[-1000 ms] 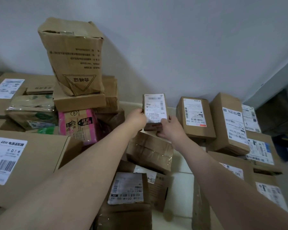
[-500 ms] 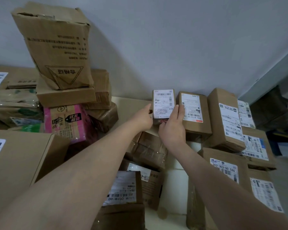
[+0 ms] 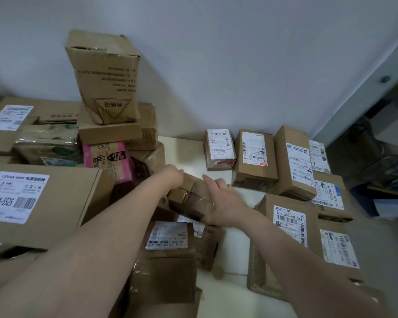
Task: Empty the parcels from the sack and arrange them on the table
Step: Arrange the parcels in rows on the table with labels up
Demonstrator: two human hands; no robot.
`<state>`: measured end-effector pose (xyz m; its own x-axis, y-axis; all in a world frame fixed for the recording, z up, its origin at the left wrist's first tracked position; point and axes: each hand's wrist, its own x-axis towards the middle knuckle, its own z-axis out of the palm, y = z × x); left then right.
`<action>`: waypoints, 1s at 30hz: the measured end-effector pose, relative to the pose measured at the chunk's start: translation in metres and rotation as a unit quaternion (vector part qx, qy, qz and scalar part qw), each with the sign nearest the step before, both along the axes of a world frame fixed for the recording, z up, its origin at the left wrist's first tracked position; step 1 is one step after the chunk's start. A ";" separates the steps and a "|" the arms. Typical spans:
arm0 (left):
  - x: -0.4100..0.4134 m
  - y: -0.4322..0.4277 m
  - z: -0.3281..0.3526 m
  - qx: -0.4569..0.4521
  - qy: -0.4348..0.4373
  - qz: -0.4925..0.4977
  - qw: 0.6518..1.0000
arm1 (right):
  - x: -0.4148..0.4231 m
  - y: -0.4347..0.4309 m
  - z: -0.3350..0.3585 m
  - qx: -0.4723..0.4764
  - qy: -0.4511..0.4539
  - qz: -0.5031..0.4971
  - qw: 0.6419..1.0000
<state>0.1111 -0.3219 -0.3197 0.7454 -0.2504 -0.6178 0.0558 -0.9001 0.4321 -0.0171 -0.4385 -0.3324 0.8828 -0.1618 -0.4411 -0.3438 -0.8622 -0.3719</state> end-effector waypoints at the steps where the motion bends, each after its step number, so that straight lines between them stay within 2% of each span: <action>1: -0.007 0.004 0.002 -0.017 0.034 0.027 0.999 | -0.005 0.002 0.000 0.008 0.000 -0.024 1.000; 4: -0.024 0.007 0.016 -0.133 0.054 0.155 0.977 | -0.020 -0.001 0.017 0.151 -0.036 -0.177 0.972; 7: -0.031 0.004 0.032 -0.173 -0.017 0.190 0.966 | -0.030 -0.010 0.034 0.273 -0.079 -0.291 0.914; 8: -0.034 0.004 0.036 -0.175 -0.033 0.203 0.963 | -0.031 -0.011 0.038 0.279 -0.095 -0.303 0.906; 10: -0.038 0.002 0.044 -0.196 -0.024 0.247 0.949 | -0.033 -0.010 0.039 0.211 -0.150 -0.295 0.920; 12: -0.042 0.001 0.047 -0.278 0.094 0.312 0.904 | -0.033 -0.005 0.031 0.120 -0.195 -0.244 0.942; 13: -0.045 0.002 0.050 -0.325 0.162 0.339 0.868 | -0.033 0.000 0.026 0.099 -0.209 -0.210 0.950; 14: -0.047 0.004 0.050 -0.347 0.200 0.345 0.849 | -0.033 0.005 0.022 0.098 -0.222 -0.176 0.954; 15: -0.049 0.005 0.048 -0.346 0.194 0.336 0.854 | -0.032 0.010 0.018 0.116 -0.232 -0.151 0.954; 16: -0.050 0.007 0.042 -0.328 0.156 0.318 0.876 | -0.032 0.013 0.015 0.146 -0.242 -0.135 0.950; 18: -0.050 0.010 0.028 -0.289 0.044 0.297 0.909 | -0.031 0.020 0.013 0.225 -0.248 -0.124 0.934; 20: -0.045 0.013 0.018 -0.296 0.001 0.337 0.893 | -0.029 0.024 0.012 0.260 -0.251 -0.143 0.921; 23: -0.036 0.015 0.014 -0.358 0.056 0.383 0.850 | -0.021 0.015 0.003 0.170 -0.226 -0.268 0.921; 24: -0.033 0.015 0.013 -0.363 0.065 0.380 0.848 | -0.019 0.011 0.002 0.195 -0.182 -0.324 0.908; 25: -0.033 0.015 0.013 -0.364 0.063 0.364 0.855 | -0.016 0.008 0.003 0.281 -0.136 -0.385 0.869; 27: -0.036 0.017 0.012 -0.362 0.018 0.278 0.890 | -0.010 0.002 0.003 0.502 -0.094 -0.471 0.719; 28: -0.037 0.018 0.011 -0.352 -0.019 0.209 0.912 | -0.008 -0.001 0.003 0.576 -0.093 -0.480 0.655; 29: -0.039 0.020 0.010 -0.334 -0.051 0.135 0.932 | -0.007 -0.005 0.003 0.625 -0.095 -0.474 0.613; 30: -0.039 0.021 0.006 -0.314 -0.075 0.066 0.944 | -0.005 -0.008 0.003 0.654 -0.099 -0.464 0.589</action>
